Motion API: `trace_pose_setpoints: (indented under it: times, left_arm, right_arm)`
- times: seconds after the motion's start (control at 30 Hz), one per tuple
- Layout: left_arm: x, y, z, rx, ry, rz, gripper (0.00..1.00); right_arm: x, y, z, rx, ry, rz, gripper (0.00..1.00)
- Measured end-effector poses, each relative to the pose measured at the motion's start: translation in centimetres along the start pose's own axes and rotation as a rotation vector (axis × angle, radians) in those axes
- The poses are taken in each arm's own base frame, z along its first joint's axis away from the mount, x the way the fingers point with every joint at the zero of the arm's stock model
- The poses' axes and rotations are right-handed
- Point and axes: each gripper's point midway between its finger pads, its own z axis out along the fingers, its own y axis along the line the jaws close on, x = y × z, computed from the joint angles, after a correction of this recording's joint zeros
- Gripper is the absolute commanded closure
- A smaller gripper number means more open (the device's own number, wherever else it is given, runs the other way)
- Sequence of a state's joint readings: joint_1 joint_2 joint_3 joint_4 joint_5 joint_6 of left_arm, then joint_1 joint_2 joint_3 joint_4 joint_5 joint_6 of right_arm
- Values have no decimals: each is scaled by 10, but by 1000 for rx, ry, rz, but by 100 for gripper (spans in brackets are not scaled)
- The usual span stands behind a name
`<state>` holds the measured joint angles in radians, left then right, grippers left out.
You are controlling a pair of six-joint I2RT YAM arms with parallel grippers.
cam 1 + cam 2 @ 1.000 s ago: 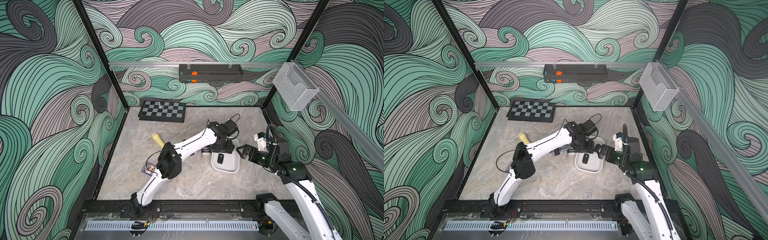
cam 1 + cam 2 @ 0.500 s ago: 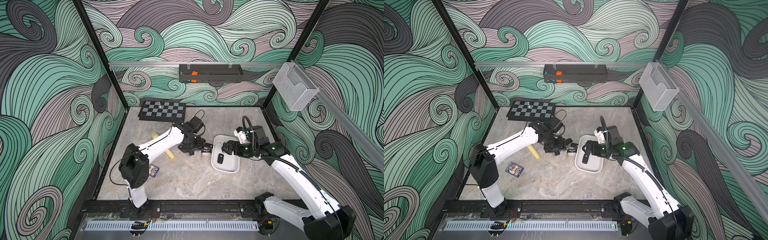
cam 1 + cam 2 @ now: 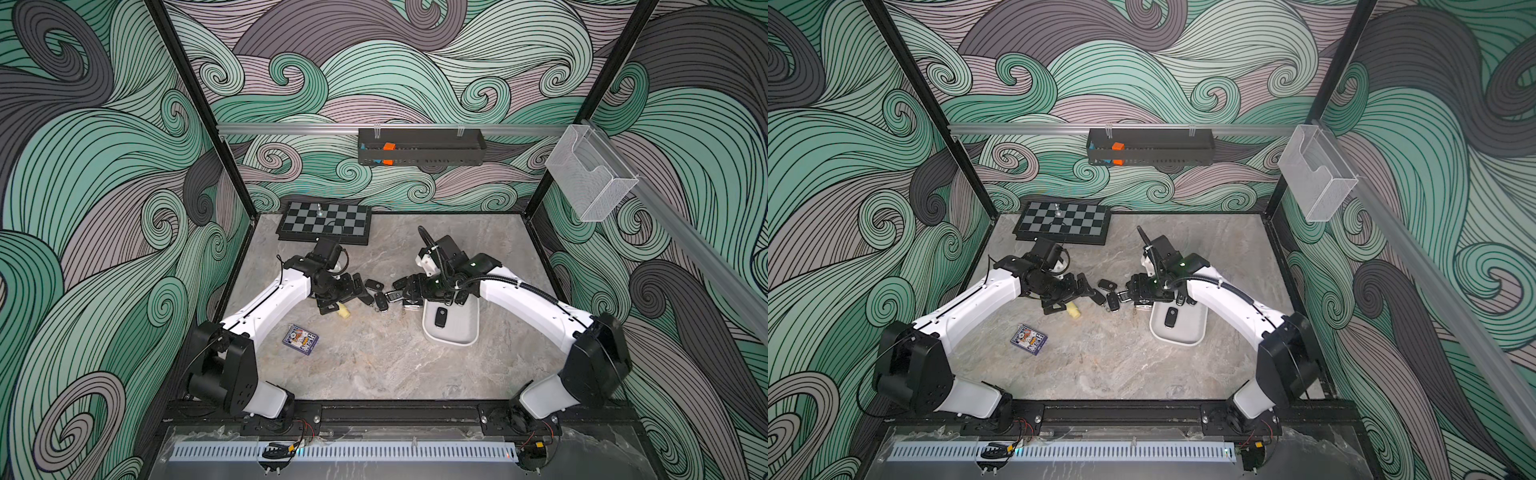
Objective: Place the car key into the storage box
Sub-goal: Pick up the car key from the center of the board.
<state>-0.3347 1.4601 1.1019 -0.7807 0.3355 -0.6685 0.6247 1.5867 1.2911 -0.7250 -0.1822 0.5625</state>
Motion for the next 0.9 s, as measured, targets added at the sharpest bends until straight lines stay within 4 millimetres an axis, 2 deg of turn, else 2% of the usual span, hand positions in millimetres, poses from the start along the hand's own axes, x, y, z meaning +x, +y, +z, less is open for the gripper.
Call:
trace_pose_setpoints:
  times: [0.1, 0.23, 0.43, 0.57, 0.7, 0.9]
  left_arm:
    - [-9, 5, -4, 28, -8, -17, 1]
    - [-17, 8, -7, 68, -26, -29, 1]
    - [-15, 14, -1, 79, -9, -46, 1]
    - [-22, 18, 7, 77, -9, -77, 1]
    - [-32, 17, 18, 91, -12, -119, 1]
    - [-50, 6, 31, 112, 7, -138, 1]
  right_arm:
    - [-8, 4, 20, 20, 25, -7, 34]
    - [-19, -1, 50, 66, 56, -15, 34]
    - [-27, -17, 85, 131, 104, -61, 33]
    - [-31, -37, 92, 165, 142, -74, 33]
    - [-37, -57, 87, 193, 150, -74, 31]
    - [-43, -65, 83, 205, 147, -114, 30]
